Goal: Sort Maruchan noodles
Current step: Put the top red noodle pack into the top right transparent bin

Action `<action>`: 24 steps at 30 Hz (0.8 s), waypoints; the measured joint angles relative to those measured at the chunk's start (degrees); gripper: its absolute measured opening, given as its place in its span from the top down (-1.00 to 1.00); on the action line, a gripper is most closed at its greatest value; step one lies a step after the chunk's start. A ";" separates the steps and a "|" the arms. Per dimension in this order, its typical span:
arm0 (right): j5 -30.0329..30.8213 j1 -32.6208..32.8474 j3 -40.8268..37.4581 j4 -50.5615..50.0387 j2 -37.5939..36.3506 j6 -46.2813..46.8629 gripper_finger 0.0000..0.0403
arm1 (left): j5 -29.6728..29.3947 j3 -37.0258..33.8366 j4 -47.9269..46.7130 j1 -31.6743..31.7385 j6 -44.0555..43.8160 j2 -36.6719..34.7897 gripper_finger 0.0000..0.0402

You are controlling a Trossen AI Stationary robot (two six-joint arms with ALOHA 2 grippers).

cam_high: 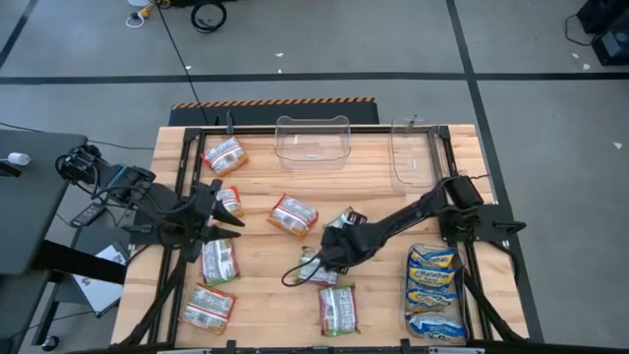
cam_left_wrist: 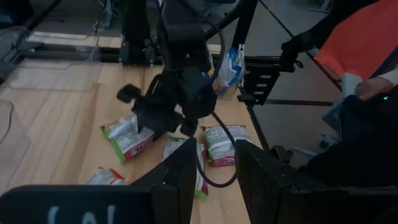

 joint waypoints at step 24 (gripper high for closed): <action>3.48 -2.28 -5.00 5.12 -0.26 -4.86 0.94 | -3.90 0.00 0.31 0.07 1.39 0.00 0.43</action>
